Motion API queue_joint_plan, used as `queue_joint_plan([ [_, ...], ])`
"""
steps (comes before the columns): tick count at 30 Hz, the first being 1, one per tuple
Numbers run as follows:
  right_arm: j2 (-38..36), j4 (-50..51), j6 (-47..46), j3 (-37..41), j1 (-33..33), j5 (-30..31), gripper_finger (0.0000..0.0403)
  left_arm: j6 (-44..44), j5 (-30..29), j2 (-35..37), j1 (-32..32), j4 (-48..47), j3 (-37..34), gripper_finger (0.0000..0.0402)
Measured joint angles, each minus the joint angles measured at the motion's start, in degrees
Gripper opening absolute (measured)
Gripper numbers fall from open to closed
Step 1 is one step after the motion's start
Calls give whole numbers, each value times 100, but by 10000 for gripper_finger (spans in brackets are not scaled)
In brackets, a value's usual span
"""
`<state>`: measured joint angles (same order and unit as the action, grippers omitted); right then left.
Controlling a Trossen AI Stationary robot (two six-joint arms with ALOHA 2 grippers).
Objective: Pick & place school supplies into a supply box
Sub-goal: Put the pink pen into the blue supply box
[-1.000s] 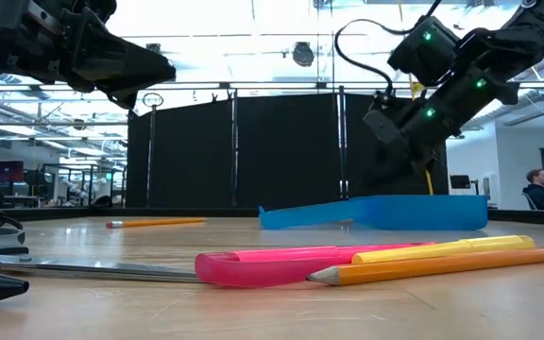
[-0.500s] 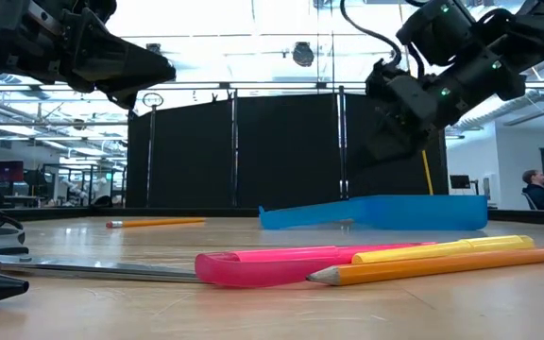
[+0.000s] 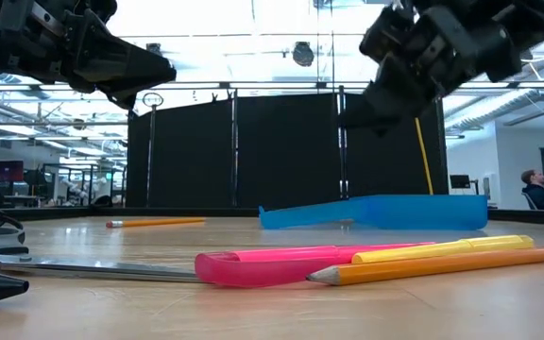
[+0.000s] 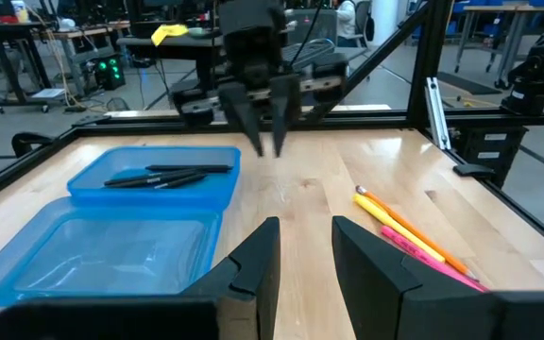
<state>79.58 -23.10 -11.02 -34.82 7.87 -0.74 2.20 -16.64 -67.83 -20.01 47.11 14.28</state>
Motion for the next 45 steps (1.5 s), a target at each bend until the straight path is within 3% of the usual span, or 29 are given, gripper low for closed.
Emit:
queue_joint_plan([
  [9, 761, 969, 142, -1039, 557, -236, 47, 0, -2, 2, 0, -16, 0, 104],
  [25, 2580, 1661, 253, -2562, 1233, -377, 73, 42, -7, 2, 7, -42, 0, 104],
  [37, 2675, 1702, 234, -2710, 1635, -83, 137, 43, -50, 2, 7, -50, 0, 104],
  [45, 2734, 1753, 78, -2711, 1621, -100, 132, 52, -50, 2, 7, -55, 0, 104],
])
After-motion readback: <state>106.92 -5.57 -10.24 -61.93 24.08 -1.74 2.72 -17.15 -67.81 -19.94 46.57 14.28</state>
